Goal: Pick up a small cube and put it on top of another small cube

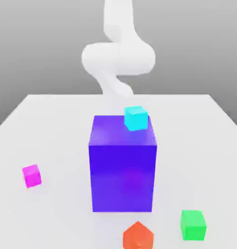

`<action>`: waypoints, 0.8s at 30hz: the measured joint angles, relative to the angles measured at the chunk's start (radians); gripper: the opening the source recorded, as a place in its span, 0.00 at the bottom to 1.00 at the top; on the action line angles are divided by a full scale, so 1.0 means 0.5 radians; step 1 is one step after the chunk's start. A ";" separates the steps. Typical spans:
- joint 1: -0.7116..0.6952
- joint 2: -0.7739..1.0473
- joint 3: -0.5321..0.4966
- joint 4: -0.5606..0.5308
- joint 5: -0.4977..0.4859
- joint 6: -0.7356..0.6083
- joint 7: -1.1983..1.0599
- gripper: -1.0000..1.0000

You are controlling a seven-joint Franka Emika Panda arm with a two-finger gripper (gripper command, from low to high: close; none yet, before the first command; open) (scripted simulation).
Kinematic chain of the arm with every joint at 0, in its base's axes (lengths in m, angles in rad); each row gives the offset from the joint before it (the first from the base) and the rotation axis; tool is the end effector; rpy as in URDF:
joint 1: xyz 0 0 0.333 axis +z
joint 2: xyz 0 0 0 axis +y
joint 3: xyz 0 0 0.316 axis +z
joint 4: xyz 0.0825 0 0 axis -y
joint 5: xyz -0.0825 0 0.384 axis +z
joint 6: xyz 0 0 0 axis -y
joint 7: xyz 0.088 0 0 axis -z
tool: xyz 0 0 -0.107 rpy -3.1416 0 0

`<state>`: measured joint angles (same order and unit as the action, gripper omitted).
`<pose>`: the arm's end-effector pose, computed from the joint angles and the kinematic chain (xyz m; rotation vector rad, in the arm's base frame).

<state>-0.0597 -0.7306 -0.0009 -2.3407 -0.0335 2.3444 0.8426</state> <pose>0.3738 -0.0233 0.6703 -2.4581 1.1708 -0.9848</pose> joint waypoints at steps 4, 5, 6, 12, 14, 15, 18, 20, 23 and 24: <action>-0.192 0.230 -0.024 -0.134 -0.106 0.145 0.137 0.50; -0.237 0.286 -0.033 -0.166 -0.129 0.179 0.169 0.50; -0.280 0.342 -0.046 -0.198 -0.153 0.214 0.200 0.50; -0.530 0.673 -0.148 -0.389 -0.269 0.420 0.370 0.50; -0.604 0.782 -0.194 -0.453 -0.294 0.489 0.417 0.50; -0.639 0.837 -0.220 -0.485 -0.304 0.525 0.439 0.50; -0.734 1.000 -0.305 -0.582 -0.314 0.632 0.489 0.50; -0.790 1.108 -0.365 -0.647 -0.299 0.706 0.507 0.50; -0.862 1.271 -0.454 -0.747 -0.225 0.819 0.497 0.50; -0.897 1.326 -0.483 -0.780 -0.182 0.857 0.480 0.50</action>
<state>-0.5081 -0.0677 -0.2424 -2.7306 -0.1243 2.7729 1.0829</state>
